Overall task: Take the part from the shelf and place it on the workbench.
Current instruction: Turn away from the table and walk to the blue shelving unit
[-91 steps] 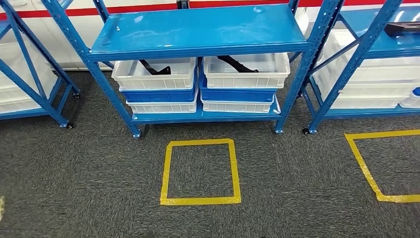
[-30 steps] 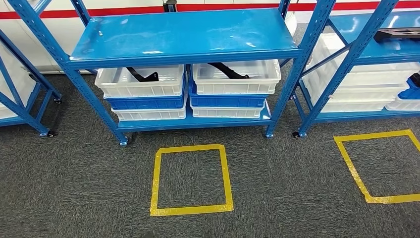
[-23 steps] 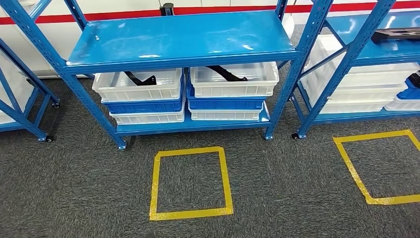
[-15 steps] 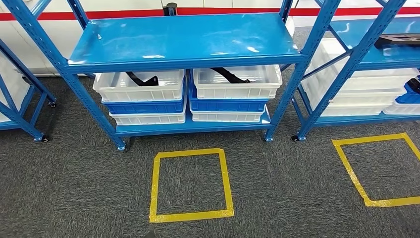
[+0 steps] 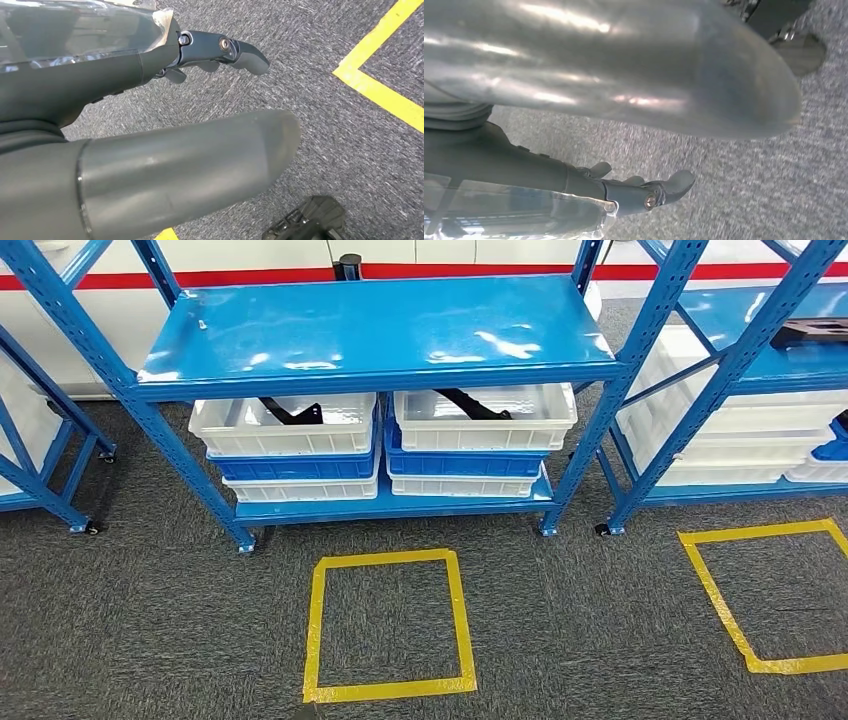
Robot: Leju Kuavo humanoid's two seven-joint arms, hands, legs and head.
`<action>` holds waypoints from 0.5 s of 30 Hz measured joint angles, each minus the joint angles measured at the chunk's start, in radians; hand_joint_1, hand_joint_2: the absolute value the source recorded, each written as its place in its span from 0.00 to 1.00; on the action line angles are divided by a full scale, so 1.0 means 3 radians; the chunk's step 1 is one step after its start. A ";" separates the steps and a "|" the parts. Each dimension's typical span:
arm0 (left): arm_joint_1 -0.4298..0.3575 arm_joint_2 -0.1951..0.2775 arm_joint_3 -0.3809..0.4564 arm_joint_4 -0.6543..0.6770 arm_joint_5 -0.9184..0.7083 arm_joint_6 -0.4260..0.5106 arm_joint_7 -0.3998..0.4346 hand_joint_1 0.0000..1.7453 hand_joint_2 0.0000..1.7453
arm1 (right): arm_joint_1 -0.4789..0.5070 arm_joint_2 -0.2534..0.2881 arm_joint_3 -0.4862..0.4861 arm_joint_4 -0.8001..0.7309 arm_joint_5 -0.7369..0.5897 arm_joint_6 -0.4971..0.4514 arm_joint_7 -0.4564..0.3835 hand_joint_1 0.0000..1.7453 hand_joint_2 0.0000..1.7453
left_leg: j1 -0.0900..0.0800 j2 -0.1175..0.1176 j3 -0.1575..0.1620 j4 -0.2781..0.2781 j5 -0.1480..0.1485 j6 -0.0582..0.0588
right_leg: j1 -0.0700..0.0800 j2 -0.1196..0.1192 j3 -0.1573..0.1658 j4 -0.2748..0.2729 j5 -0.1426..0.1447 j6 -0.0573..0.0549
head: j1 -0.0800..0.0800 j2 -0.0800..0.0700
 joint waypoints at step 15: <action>0.0011 -0.0002 -0.0019 -0.0023 -0.0002 0.0005 0.0002 0.00 0.00 | -0.0007 0.0019 -0.0062 -0.0009 0.0024 -0.0008 -0.0004 0.00 0.00 | 0.0050 0.0008 -0.0254 0.0070 0.0211 -0.0035 | -0.0026 0.0024 0.0239 -0.0050 -0.0227 0.0043 | -0.0016 0.0000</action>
